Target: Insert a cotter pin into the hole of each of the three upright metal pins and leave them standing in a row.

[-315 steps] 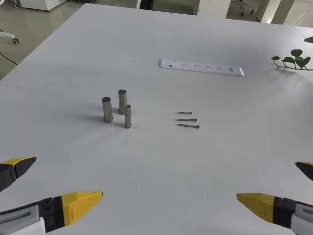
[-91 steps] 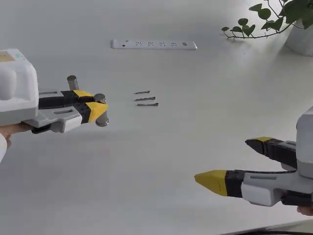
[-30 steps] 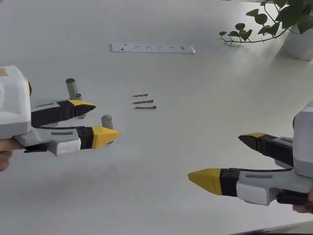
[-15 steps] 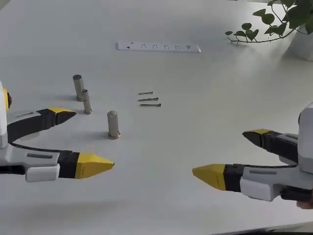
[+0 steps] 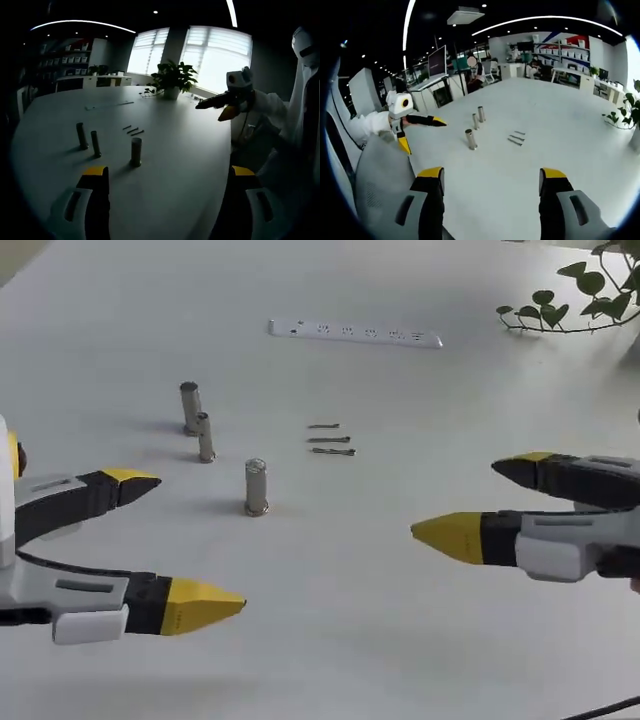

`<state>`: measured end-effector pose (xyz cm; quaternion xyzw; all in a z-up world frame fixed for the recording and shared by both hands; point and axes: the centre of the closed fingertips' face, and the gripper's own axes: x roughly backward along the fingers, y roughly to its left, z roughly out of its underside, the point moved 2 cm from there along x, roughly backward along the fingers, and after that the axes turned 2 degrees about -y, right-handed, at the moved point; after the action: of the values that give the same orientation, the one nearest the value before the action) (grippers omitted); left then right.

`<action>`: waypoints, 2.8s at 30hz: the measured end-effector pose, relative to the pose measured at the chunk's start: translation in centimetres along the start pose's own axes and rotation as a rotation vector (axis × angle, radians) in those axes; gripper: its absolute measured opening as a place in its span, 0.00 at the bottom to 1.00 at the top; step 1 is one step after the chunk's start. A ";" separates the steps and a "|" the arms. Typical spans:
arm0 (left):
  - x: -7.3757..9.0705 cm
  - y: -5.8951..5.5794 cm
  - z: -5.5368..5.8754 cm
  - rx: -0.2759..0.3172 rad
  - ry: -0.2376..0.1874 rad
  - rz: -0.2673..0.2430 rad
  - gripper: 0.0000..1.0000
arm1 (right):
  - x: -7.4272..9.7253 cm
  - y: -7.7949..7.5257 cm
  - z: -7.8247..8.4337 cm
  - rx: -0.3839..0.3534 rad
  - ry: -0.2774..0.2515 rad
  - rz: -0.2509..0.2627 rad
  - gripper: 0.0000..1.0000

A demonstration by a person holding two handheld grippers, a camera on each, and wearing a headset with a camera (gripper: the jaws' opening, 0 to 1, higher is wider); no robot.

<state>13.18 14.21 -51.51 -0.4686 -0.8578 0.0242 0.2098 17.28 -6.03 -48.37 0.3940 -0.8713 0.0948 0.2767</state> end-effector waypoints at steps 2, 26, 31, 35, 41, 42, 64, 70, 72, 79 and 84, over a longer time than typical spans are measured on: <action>0.1 -0.1 -0.2 -0.003 -0.004 -0.002 0.99 | -0.3 -0.2 -0.2 0.036 0.026 -0.002 0.75; 2.6 2.0 -0.2 -0.028 0.033 -0.161 0.95 | -10.7 -2.4 -5.7 0.356 0.240 -0.243 0.41; 3.2 1.9 0.3 0.007 0.019 -0.178 0.95 | -12.7 -3.4 -4.9 0.396 0.312 -0.268 0.35; 4.5 2.6 1.6 -0.048 0.093 -0.248 0.94 | -14.4 -3.8 -3.8 0.515 0.328 -0.307 0.33; 5.3 2.5 1.9 0.008 0.058 -0.269 0.90 | -16.2 -4.0 -1.2 0.548 0.438 -0.353 0.25; 5.4 2.4 1.9 0.008 0.056 -0.271 0.89 | -16.5 -4.2 -0.9 0.551 0.457 -0.351 0.24; 5.4 0.9 0.6 0.014 0.012 -0.295 0.82 | -17.6 -6.3 1.2 0.745 0.655 -0.356 0.00; 5.2 0.6 0.9 0.026 0.019 -0.287 0.82 | -18.3 -6.5 1.3 0.703 0.661 -0.326 0.00; 5.1 0.4 0.5 0.030 0.002 -0.286 0.82 | -18.3 -6.5 1.3 0.665 0.662 -0.300 0.00; 5.5 0.6 0.3 0.029 -0.007 -0.284 0.83 | -18.2 -6.3 1.2 0.729 0.659 -0.342 0.00; 5.4 0.5 0.4 0.024 -0.003 -0.291 0.85 | -18.1 -6.2 1.2 0.751 0.650 -0.342 0.00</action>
<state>10.86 18.91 -50.19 -0.3366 -0.9166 0.0043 0.2155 31.11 0.83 -59.75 0.5531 -0.5695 0.4715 0.3840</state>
